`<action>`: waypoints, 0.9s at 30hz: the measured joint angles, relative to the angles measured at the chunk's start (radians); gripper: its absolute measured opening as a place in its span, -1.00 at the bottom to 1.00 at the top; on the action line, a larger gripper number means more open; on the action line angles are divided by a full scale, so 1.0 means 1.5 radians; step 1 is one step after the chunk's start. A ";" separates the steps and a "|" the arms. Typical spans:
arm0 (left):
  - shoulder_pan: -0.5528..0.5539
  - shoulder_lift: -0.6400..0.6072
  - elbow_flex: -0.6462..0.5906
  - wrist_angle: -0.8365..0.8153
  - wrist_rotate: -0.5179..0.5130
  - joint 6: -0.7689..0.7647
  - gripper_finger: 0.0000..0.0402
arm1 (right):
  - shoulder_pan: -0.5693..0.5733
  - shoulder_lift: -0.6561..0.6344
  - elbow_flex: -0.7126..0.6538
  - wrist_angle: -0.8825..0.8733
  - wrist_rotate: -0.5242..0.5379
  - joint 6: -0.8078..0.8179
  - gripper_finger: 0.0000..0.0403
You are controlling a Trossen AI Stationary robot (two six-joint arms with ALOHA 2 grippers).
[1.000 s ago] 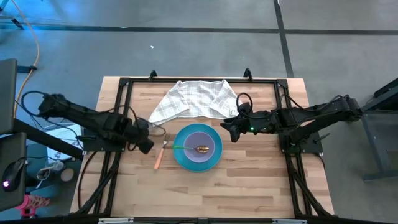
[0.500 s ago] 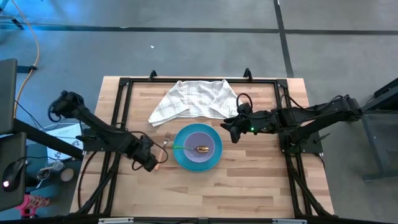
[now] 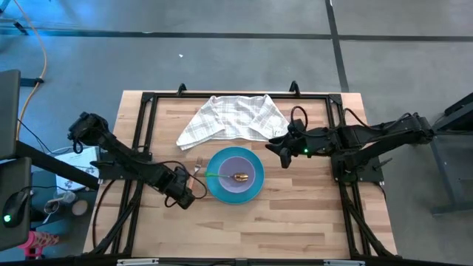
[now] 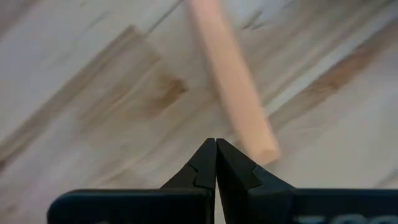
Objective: Set table place
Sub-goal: Put the orange fork to the left of the blue plate
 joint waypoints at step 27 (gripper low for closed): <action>0.000 0.047 -0.001 0.078 -0.016 -0.038 -1.00 | 0.000 -0.003 0.000 0.000 -0.020 -0.020 -0.28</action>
